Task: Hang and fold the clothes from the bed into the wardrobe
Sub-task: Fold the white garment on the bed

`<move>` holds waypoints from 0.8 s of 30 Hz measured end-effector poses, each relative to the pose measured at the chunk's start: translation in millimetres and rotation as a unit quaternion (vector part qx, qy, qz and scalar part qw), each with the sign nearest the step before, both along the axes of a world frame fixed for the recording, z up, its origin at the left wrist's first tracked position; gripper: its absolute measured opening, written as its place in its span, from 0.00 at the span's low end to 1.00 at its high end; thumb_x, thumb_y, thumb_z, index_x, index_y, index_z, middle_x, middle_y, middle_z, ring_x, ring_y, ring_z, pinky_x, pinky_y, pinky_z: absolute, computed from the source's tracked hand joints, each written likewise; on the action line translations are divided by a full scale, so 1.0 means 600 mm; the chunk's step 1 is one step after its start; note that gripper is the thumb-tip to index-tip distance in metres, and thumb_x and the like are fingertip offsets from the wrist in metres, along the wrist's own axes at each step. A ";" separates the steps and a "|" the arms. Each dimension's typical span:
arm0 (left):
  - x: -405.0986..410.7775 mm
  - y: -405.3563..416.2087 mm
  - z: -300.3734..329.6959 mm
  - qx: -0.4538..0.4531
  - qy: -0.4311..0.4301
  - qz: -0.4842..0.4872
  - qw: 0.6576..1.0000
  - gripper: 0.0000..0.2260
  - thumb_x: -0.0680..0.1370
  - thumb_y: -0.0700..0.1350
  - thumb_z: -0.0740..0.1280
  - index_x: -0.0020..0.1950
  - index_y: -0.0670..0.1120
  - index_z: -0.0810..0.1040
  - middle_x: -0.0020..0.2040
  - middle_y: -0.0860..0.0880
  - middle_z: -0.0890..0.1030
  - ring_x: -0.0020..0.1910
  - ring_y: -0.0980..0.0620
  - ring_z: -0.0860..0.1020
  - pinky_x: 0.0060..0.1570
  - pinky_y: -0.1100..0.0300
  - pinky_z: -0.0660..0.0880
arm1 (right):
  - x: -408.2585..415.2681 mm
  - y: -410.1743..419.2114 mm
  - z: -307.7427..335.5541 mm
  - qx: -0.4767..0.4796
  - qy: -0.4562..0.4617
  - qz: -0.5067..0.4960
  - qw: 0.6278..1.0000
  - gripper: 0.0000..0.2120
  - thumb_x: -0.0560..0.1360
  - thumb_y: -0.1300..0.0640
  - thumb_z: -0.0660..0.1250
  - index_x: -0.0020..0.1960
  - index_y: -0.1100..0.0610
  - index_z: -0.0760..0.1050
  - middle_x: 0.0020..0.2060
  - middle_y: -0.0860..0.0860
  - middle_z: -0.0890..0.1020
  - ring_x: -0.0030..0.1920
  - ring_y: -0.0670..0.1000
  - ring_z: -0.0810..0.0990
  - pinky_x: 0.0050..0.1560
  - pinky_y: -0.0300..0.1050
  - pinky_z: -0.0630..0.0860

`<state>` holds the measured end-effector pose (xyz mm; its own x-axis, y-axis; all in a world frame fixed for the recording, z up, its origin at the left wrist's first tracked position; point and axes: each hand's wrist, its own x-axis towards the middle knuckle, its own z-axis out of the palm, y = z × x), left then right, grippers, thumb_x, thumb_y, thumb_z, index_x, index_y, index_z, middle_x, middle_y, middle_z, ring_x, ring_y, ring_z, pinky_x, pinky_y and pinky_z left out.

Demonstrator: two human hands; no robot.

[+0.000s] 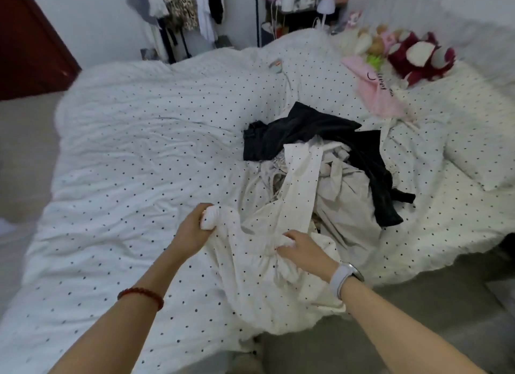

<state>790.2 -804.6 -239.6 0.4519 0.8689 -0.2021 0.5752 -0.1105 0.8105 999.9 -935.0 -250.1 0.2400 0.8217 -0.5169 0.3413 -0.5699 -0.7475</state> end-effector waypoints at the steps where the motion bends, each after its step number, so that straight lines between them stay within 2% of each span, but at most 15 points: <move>1: -0.018 -0.003 0.027 0.023 -0.007 0.020 1.000 0.17 0.74 0.32 0.65 0.61 0.45 0.73 0.53 0.51 0.76 0.54 0.50 0.74 0.50 0.60 0.69 | -0.013 0.006 0.030 0.022 0.006 0.007 1.000 0.08 0.76 0.58 0.64 0.51 0.61 0.74 0.46 0.54 0.77 0.46 0.52 0.77 0.44 0.41 0.70; 4: -0.054 0.013 0.105 0.058 -0.035 0.082 0.994 0.18 0.74 0.32 0.66 0.62 0.43 0.73 0.56 0.48 0.77 0.55 0.48 0.75 0.54 0.55 0.71 | -0.051 0.037 0.112 0.054 0.072 -0.013 0.996 0.06 0.74 0.61 0.65 0.45 0.65 0.75 0.37 0.55 0.77 0.38 0.52 0.76 0.38 0.43 0.72; 8: -0.116 0.067 0.226 0.108 -0.081 0.134 0.982 0.18 0.73 0.35 0.69 0.62 0.45 0.74 0.55 0.50 0.78 0.56 0.48 0.76 0.57 0.51 0.73 | -0.120 0.091 0.218 0.142 0.182 -0.013 0.973 0.03 0.75 0.63 0.65 0.45 0.62 0.76 0.41 0.57 0.80 0.43 0.56 0.80 0.45 0.49 0.77; 10: -0.153 0.100 0.269 0.147 -0.088 0.169 0.971 0.19 0.73 0.38 0.70 0.64 0.45 0.74 0.56 0.49 0.78 0.56 0.49 0.76 0.56 0.54 0.73 | -0.158 0.126 0.264 0.189 0.207 -0.012 0.960 0.03 0.75 0.63 0.64 0.43 0.62 0.74 0.40 0.56 0.79 0.42 0.54 0.79 0.44 0.48 0.77; 13: -0.184 0.150 0.303 0.212 -0.011 0.234 0.949 0.15 0.75 0.45 0.70 0.61 0.47 0.77 0.51 0.49 0.81 0.51 0.49 0.77 0.45 0.58 0.72 | -0.199 0.177 0.299 0.224 0.233 -0.023 0.946 0.05 0.76 0.63 0.64 0.48 0.66 0.76 0.41 0.55 0.80 0.41 0.51 0.79 0.43 0.44 0.77; 15: -0.201 0.197 0.324 0.229 0.037 0.261 0.937 0.08 0.75 0.48 0.68 0.51 0.46 0.80 0.38 0.51 0.79 0.41 0.49 0.76 0.33 0.60 0.67 | -0.227 0.227 0.319 0.236 0.248 -0.018 0.940 0.08 0.76 0.63 0.64 0.51 0.67 0.76 0.43 0.55 0.80 0.42 0.51 0.79 0.44 0.43 0.76; 17: -0.211 0.267 0.344 0.205 -0.007 0.283 0.937 0.05 0.75 0.46 0.68 0.46 0.44 0.78 0.32 0.52 0.74 0.35 0.50 0.72 0.30 0.61 0.64 | -0.261 0.290 0.337 0.247 0.262 -0.012 0.933 0.05 0.76 0.63 0.64 0.50 0.62 0.76 0.43 0.54 0.80 0.42 0.50 0.79 0.43 0.42 0.76; 18: -0.215 0.308 0.355 0.162 -0.094 0.285 0.940 0.06 0.75 0.43 0.69 0.50 0.42 0.78 0.36 0.50 0.76 0.36 0.49 0.74 0.33 0.62 0.68 | -0.278 0.325 0.346 0.259 0.271 -0.014 0.927 0.03 0.76 0.62 0.64 0.49 0.61 0.75 0.43 0.54 0.80 0.42 0.51 0.79 0.43 0.42 0.76; 19: -0.219 0.346 0.370 0.101 -0.206 0.278 0.933 0.13 0.76 0.40 0.69 0.60 0.41 0.75 0.45 0.47 0.78 0.41 0.48 0.76 0.39 0.60 0.74 | -0.294 0.360 0.355 0.276 0.273 -0.014 0.921 0.02 0.76 0.62 0.63 0.48 0.60 0.75 0.44 0.55 0.80 0.44 0.52 0.78 0.45 0.44 0.76; 20: -0.226 0.389 0.387 0.037 -0.303 0.268 0.914 0.22 0.76 0.37 0.68 0.69 0.42 0.69 0.56 0.45 0.75 0.49 0.47 0.77 0.46 0.56 0.77 | -0.315 0.407 0.363 0.296 0.271 -0.010 0.916 0.02 0.77 0.61 0.63 0.48 0.60 0.74 0.45 0.57 0.79 0.46 0.54 0.78 0.48 0.47 0.75; 21: -0.234 0.420 0.396 -0.006 -0.358 0.263 0.896 0.27 0.76 0.36 0.67 0.73 0.44 0.63 0.63 0.45 0.70 0.57 0.45 0.76 0.51 0.53 0.77 | -0.332 0.447 0.369 0.309 0.258 -0.003 0.916 0.04 0.77 0.60 0.63 0.48 0.60 0.74 0.46 0.59 0.79 0.48 0.55 0.77 0.52 0.51 0.75; 22: -0.246 0.446 0.401 -0.025 -0.371 0.262 0.891 0.29 0.77 0.38 0.67 0.75 0.47 0.59 0.68 0.45 0.65 0.62 0.45 0.73 0.55 0.51 0.76 | -0.351 0.488 0.374 0.313 0.238 0.010 0.919 0.07 0.78 0.58 0.62 0.50 0.62 0.74 0.49 0.62 0.79 0.50 0.57 0.78 0.57 0.55 0.74; 24: -0.292 0.507 0.387 -0.032 -0.358 0.276 0.891 0.26 0.79 0.43 0.64 0.75 0.50 0.59 0.72 0.46 0.64 0.65 0.45 0.70 0.57 0.51 0.73 | -0.404 0.586 0.374 0.282 0.208 0.063 0.935 0.17 0.79 0.50 0.59 0.60 0.62 0.71 0.59 0.63 0.75 0.59 0.60 0.76 0.65 0.59 0.69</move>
<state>615.2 -500.4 -7.5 -0.0086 0.9958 -0.0913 -0.1391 0.0893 0.9863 757.5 -583.5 -25.6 -0.0030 0.9998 -0.0208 -0.0073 -0.0208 -0.9998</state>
